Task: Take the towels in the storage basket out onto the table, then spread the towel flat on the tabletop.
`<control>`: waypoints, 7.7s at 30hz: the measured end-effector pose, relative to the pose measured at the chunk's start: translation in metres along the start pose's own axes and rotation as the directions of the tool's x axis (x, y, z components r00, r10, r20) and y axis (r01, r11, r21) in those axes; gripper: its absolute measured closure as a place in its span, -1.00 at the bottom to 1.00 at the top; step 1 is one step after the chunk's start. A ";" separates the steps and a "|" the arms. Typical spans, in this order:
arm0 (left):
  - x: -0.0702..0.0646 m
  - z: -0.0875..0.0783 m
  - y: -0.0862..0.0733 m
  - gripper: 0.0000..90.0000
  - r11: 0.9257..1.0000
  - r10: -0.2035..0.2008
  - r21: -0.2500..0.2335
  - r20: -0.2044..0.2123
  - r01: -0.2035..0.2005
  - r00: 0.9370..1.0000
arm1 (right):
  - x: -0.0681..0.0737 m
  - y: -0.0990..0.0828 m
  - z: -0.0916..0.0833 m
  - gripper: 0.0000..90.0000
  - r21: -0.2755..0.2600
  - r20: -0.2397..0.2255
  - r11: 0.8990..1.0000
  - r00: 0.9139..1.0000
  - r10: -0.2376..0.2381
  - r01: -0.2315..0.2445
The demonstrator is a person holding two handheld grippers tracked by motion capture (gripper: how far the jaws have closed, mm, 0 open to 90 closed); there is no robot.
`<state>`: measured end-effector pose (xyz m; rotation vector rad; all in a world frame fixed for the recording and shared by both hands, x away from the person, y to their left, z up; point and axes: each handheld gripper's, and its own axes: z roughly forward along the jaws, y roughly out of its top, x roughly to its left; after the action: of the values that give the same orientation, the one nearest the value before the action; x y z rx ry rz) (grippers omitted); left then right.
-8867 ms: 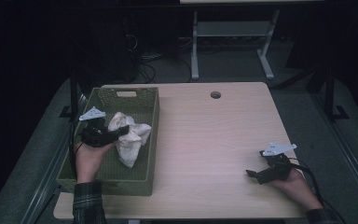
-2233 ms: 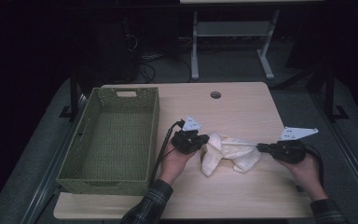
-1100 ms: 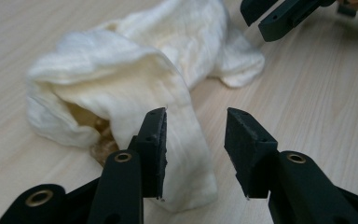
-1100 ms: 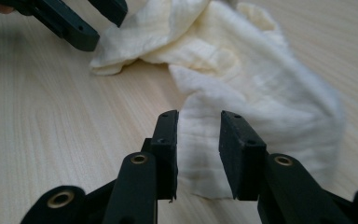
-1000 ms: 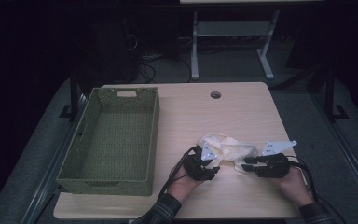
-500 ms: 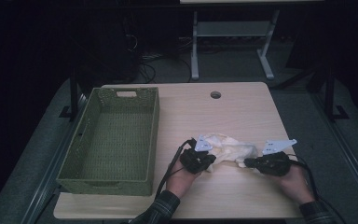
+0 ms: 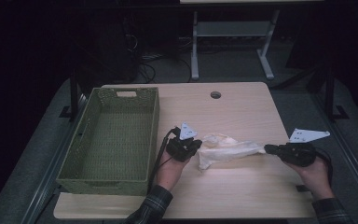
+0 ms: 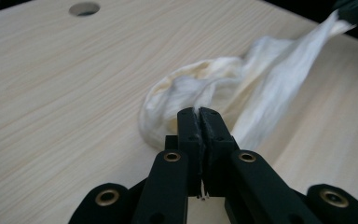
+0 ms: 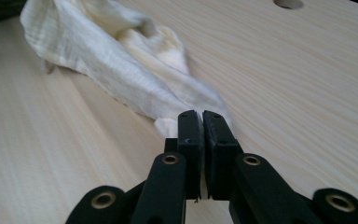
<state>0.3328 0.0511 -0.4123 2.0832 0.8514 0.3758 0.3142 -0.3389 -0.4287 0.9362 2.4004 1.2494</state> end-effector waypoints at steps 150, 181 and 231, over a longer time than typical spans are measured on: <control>0.023 0.046 0.003 0.40 0.996 -0.027 0.086 -0.016 0.028 1.000 | -0.009 0.078 0.153 0.77 0.140 -0.168 0.989 0.985 -0.031 0.055; 0.029 0.096 0.021 0.39 0.993 -0.009 0.119 -0.016 0.011 1.000 | -0.025 0.041 0.077 0.96 0.042 -0.137 0.999 0.990 -0.015 0.021; 0.028 0.050 0.013 0.91 0.997 0.012 0.072 -0.027 -0.010 1.000 | 0.045 0.067 0.075 0.70 -0.032 -0.308 0.989 0.940 -0.145 0.142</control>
<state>0.3848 0.0355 -0.4335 2.1542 0.8813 0.3856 0.3466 -0.2343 -0.4163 0.5829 2.6392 1.4413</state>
